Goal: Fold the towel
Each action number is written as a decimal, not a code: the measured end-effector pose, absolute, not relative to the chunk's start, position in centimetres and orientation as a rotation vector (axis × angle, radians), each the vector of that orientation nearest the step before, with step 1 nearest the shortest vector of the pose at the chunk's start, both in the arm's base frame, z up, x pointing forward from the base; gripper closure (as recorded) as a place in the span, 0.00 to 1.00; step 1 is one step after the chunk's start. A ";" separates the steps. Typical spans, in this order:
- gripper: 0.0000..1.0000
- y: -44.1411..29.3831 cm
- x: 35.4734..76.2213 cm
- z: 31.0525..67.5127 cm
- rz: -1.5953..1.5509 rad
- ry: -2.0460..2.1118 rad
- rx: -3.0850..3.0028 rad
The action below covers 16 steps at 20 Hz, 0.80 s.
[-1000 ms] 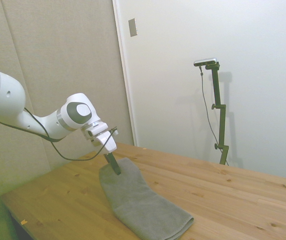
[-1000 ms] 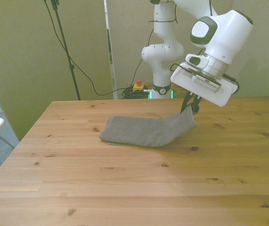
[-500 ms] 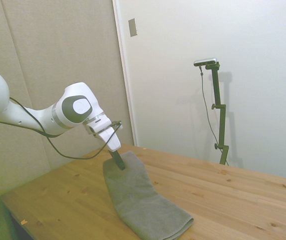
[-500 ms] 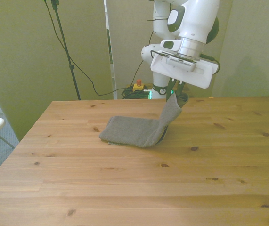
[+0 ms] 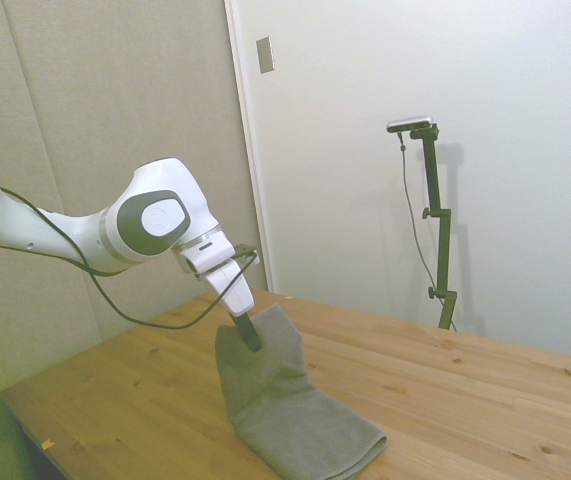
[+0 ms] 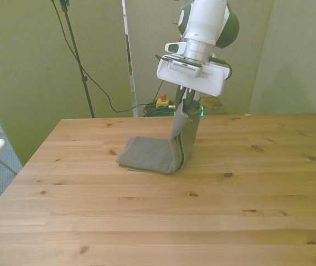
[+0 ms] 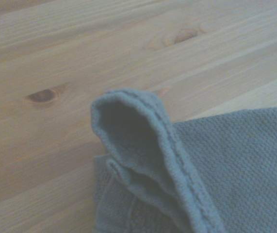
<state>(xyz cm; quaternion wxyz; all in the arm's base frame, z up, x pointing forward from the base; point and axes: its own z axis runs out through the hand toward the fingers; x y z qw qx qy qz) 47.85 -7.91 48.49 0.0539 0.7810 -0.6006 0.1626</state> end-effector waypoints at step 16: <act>0.00 -17.7 45.8 46.0 0.506 -1.908 2.411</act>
